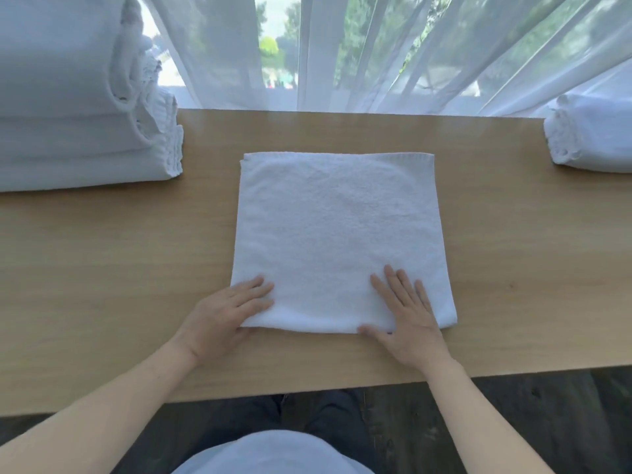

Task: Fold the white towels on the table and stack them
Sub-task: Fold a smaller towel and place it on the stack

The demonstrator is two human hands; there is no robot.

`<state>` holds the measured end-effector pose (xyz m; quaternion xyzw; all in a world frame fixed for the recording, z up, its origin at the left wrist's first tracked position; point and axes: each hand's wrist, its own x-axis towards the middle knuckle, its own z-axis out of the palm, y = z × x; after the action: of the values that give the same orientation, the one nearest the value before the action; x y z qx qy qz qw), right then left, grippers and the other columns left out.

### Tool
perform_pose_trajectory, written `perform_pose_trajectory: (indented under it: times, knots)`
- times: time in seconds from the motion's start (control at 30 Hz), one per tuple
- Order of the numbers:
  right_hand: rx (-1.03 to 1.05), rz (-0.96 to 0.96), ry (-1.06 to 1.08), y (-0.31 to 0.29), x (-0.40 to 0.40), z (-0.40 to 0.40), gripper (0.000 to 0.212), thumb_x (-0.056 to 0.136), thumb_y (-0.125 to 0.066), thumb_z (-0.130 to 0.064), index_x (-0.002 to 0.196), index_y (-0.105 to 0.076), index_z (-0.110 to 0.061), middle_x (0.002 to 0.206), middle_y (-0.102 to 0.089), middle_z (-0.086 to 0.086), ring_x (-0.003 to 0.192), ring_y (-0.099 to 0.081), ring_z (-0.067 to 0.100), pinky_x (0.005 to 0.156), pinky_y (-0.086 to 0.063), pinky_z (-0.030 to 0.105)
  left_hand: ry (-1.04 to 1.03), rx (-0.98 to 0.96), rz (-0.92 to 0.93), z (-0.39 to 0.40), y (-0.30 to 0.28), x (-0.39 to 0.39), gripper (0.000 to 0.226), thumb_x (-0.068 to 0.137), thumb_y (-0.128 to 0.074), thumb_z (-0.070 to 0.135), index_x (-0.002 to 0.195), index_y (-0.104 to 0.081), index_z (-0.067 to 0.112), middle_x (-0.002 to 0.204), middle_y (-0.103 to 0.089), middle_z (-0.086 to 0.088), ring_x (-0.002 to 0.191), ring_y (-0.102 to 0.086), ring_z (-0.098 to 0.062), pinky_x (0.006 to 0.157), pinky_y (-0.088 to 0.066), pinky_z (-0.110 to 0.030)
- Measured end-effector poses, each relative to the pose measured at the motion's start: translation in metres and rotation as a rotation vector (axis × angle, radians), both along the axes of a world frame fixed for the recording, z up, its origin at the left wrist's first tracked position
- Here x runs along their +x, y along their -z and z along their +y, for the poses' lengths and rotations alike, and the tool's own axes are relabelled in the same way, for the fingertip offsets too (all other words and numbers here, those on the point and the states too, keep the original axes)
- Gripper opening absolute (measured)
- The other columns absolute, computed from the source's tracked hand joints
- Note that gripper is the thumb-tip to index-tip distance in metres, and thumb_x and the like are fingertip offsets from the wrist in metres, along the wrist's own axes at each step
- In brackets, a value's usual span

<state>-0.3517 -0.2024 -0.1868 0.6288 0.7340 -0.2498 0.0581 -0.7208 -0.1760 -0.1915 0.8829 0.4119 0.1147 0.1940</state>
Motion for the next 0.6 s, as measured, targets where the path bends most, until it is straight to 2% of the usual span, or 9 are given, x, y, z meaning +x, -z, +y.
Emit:
perform_pose_trajectory:
  times: [0.1,0.17,0.27,0.33,0.37,0.4,0.43,0.5,0.6]
  knots:
    - [-0.016,-0.053,-0.012,-0.009,0.025,-0.01,0.087,0.087,-0.047,-0.075,0.154,0.005,-0.055,0.163,0.021,-0.022,0.151,0.022,0.006,0.123,0.015,0.032,-0.087,-0.045,-0.072,0.01,-0.006,-0.016,0.067,0.055,-0.084,-0.021,0.111,-0.078,0.015,0.127,-0.069,-0.002,0.113,-0.068,-0.022,0.086,-0.061,-0.041]
    - [-0.012,-0.067,0.038,-0.016,0.042,-0.006,0.081,0.094,-0.06,-0.051,0.153,-0.004,-0.055,0.163,0.011,-0.024,0.154,0.01,0.007,0.124,0.007,0.03,-0.224,-0.194,-0.159,0.02,-0.007,-0.02,0.062,0.068,-0.078,-0.018,0.111,-0.077,0.028,0.124,-0.07,0.009,0.109,-0.07,-0.014,0.085,-0.06,-0.034]
    - [-0.002,0.062,0.253,-0.031,0.058,0.013,0.061,0.09,-0.068,-0.009,0.142,-0.054,-0.036,0.153,-0.042,-0.015,0.145,-0.035,0.012,0.119,-0.025,0.032,-0.504,-0.51,-0.34,0.039,-0.015,-0.016,0.044,0.09,-0.071,0.007,0.093,-0.075,0.05,0.103,-0.073,0.027,0.097,-0.067,0.006,0.082,-0.051,-0.016]
    - [-0.007,0.198,0.474,-0.048,0.065,0.032,0.027,0.088,-0.072,-0.011,0.106,-0.078,-0.03,0.102,-0.073,-0.018,0.106,-0.064,0.015,0.084,-0.045,0.032,-0.644,-0.551,-0.447,0.055,-0.02,-0.011,0.029,0.09,-0.075,0.024,0.089,-0.075,0.053,0.091,-0.074,0.025,0.086,-0.067,0.01,0.07,-0.048,-0.01]
    - [-0.01,0.288,0.564,-0.056,0.071,0.044,0.011,0.086,-0.076,-0.02,0.089,-0.08,-0.03,0.078,-0.071,-0.014,0.083,-0.064,0.014,0.068,-0.042,0.03,-0.705,-0.565,-0.497,0.064,-0.025,-0.008,0.02,0.089,-0.075,0.033,0.089,-0.075,0.053,0.09,-0.075,0.025,0.083,-0.067,0.01,0.067,-0.048,-0.009]
    - [-0.018,0.401,0.629,-0.064,0.077,0.057,0.006,0.085,-0.079,-0.026,0.079,-0.077,-0.024,0.066,-0.065,-0.009,0.069,-0.058,0.014,0.059,-0.037,0.028,-0.763,-0.59,-0.551,0.074,-0.031,-0.006,0.009,0.088,-0.074,0.045,0.09,-0.075,0.053,0.09,-0.075,0.024,0.082,-0.068,0.01,0.066,-0.048,-0.01]
    - [-0.016,0.527,0.677,-0.071,0.082,0.071,0.013,0.083,-0.08,-0.03,0.077,-0.075,-0.019,0.065,-0.062,-0.007,0.063,-0.054,0.012,0.055,-0.037,0.025,-0.809,-0.607,-0.603,0.084,-0.035,-0.004,0.009,0.084,-0.071,0.057,0.092,-0.075,0.052,0.092,-0.076,0.022,0.082,-0.069,0.008,0.066,-0.049,-0.012]
    - [-0.028,0.741,0.735,-0.084,0.088,0.098,0.02,0.08,-0.08,-0.034,0.084,-0.075,-0.015,0.075,-0.069,-0.003,0.066,-0.061,0.01,0.056,-0.043,0.018,-0.88,-0.622,-0.701,0.105,-0.04,0.001,0.032,0.077,-0.066,0.073,0.094,-0.076,0.047,0.091,-0.077,0.018,0.079,-0.07,0.004,0.063,-0.052,-0.015]
    - [-0.059,0.894,0.799,-0.087,0.089,0.145,0.029,0.08,-0.077,-0.038,0.099,-0.075,-0.015,0.099,-0.076,0.006,0.086,-0.071,0.016,0.076,-0.052,0.03,-0.951,-0.593,-0.85,0.142,-0.044,0.014,0.041,0.076,-0.066,0.073,0.092,-0.078,0.037,0.084,-0.076,0.014,0.069,-0.068,0.0,0.054,-0.05,-0.015]
